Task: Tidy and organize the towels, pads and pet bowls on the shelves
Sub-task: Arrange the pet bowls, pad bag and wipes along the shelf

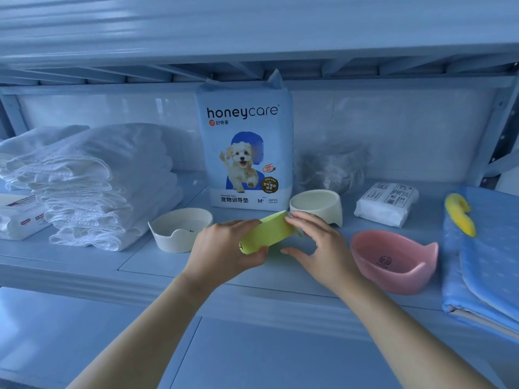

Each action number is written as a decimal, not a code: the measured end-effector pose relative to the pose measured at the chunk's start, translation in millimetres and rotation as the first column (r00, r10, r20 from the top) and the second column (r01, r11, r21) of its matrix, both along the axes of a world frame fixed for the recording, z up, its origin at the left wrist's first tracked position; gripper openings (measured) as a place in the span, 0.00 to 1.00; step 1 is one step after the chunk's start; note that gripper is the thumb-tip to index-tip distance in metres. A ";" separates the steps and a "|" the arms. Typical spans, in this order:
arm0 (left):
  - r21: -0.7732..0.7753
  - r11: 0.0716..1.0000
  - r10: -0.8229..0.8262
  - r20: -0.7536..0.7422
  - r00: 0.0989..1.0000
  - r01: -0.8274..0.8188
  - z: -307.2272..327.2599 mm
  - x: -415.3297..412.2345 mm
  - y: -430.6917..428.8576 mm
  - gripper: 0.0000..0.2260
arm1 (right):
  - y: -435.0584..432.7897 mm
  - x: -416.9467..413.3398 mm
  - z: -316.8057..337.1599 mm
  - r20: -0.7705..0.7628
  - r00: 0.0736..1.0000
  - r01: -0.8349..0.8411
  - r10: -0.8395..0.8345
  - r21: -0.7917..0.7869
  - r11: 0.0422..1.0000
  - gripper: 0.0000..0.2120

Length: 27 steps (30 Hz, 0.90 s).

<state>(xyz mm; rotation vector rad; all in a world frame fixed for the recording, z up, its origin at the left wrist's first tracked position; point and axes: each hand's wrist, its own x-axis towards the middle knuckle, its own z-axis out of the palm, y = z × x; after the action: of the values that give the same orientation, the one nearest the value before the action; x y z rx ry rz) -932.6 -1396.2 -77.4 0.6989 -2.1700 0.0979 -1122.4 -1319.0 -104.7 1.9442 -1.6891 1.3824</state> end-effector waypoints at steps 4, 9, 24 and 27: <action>0.122 0.992 0.050 -0.051 0.997 -0.043 7.8 -1.1 -3.8 0.19 | -3.2 -5.1 0.5 0.019 1.000 0.009 -0.009 0.002 1.000 0.27; 0.206 0.978 0.062 -0.121 0.991 -0.036 9.1 -3.8 -12.7 0.21 | -4.8 -8.0 3.0 0.020 1.000 -0.013 0.013 0.002 1.000 0.27; 0.304 0.950 -0.027 -0.149 0.989 0.072 12.8 -12.0 -34.5 0.13 | -8.0 -7.3 10.1 0.007 1.000 -0.019 0.018 0.035 0.999 0.19; 0.327 0.944 -0.007 -0.110 0.994 0.043 14.7 -16.6 -46.9 0.14 | -7.8 -5.3 10.6 0.014 1.000 -0.016 0.015 0.066 0.998 0.18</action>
<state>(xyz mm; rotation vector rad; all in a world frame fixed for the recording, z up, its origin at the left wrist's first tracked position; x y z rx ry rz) -949.2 -1443.2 -62.6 0.8427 -2.1113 -0.3168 -1127.8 -1326.8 -94.0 1.9917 -1.7507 1.3647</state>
